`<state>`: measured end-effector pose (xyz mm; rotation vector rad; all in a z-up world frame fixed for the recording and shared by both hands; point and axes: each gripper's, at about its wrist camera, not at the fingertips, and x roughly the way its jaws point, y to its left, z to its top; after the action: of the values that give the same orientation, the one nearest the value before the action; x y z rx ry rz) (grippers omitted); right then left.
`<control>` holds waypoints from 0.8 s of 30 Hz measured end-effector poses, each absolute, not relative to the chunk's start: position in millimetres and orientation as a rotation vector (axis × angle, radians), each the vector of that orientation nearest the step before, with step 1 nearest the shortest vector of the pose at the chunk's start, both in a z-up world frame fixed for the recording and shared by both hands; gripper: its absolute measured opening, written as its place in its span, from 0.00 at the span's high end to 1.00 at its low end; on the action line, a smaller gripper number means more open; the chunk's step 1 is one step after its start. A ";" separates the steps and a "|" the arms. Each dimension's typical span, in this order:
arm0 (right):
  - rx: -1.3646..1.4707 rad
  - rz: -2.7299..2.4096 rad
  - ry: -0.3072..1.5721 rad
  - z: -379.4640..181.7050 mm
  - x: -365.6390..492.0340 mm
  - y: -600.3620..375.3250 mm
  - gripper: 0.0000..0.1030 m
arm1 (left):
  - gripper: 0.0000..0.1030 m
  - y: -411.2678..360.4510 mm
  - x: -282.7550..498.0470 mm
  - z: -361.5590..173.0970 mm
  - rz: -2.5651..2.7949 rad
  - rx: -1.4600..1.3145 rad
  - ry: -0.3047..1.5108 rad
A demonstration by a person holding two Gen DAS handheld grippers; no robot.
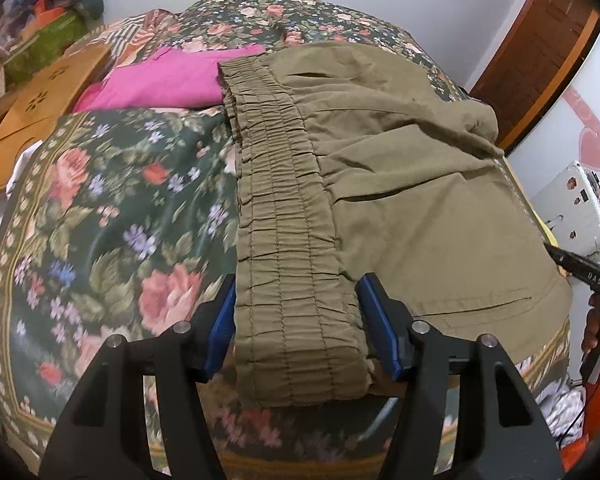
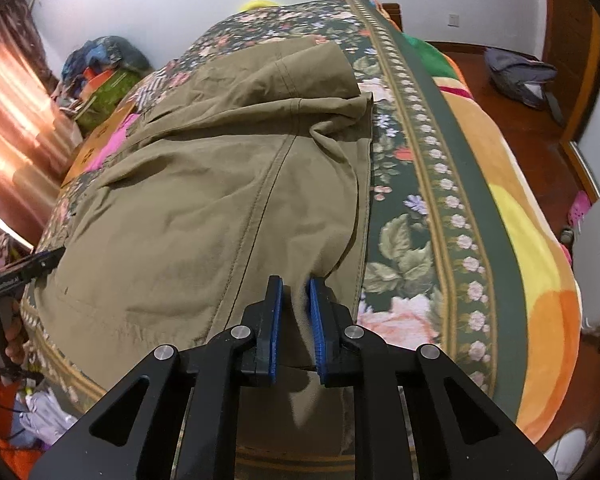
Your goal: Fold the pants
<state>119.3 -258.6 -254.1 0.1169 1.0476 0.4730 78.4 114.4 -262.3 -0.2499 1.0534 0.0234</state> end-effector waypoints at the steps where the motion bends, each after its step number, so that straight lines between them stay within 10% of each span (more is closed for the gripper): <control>1: 0.116 0.478 1.050 -253.9 120.8 -259.0 0.88 | 0.41 114.5 76.7 -261.9 0.022 -0.249 1.054; 9: 0.093 0.476 1.050 -238.4 129.1 -255.7 0.84 | 0.41 120.9 88.5 -224.2 0.063 -0.185 0.998; 24: 0.065 0.475 0.866 -209.8 235.0 -231.0 0.36 | 0.41 136.4 196.8 -214.1 0.095 -0.131 0.962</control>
<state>235.0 -231.0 -209.8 0.0652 0.8662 0.4754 196.8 136.4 -214.1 -0.1309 0.9620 0.0953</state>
